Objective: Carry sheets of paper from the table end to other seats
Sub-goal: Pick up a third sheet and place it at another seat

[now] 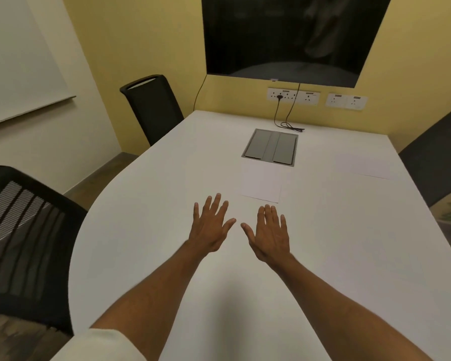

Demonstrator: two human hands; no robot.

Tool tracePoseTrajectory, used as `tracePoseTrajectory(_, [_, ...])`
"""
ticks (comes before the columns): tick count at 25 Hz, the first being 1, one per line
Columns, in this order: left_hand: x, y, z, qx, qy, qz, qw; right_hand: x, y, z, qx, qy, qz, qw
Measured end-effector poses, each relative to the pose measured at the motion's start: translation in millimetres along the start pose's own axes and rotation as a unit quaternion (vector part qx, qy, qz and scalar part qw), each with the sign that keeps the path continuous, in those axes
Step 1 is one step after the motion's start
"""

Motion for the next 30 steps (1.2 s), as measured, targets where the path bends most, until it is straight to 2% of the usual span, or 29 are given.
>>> tracePoseTrajectory(6, [41, 48, -4, 0.021, 0.01, 0.078, 0.997, 34, 30, 6, -0.01, 0.023, 0.092, 0.995])
tracePoseTrajectory(12, [66, 88, 4, 0.042, -0.006, 0.118, 0.992, 44, 58, 7, -0.005, 0.012, 0.158, 0.987])
tracePoseTrajectory(21, [59, 169, 49, 0.072, -0.013, 0.118, 0.99, 15, 128, 37, 0.029, -0.016, 0.205, 0.978])
tracePoseTrajectory(30, [43, 275, 152, 0.131, -0.024, 0.086, 0.987, -53, 235, 118, 0.059, -0.014, 0.256, 0.965])
Point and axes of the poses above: each hand's wrist, its own y-axis towards the middle knuckle, its own z-axis out of the palm, x = y × z, the point moved 3 cm from there along y, towards the middle knuckle, and after that the axes turned 4 degrees about z, right-handed, at the moved point
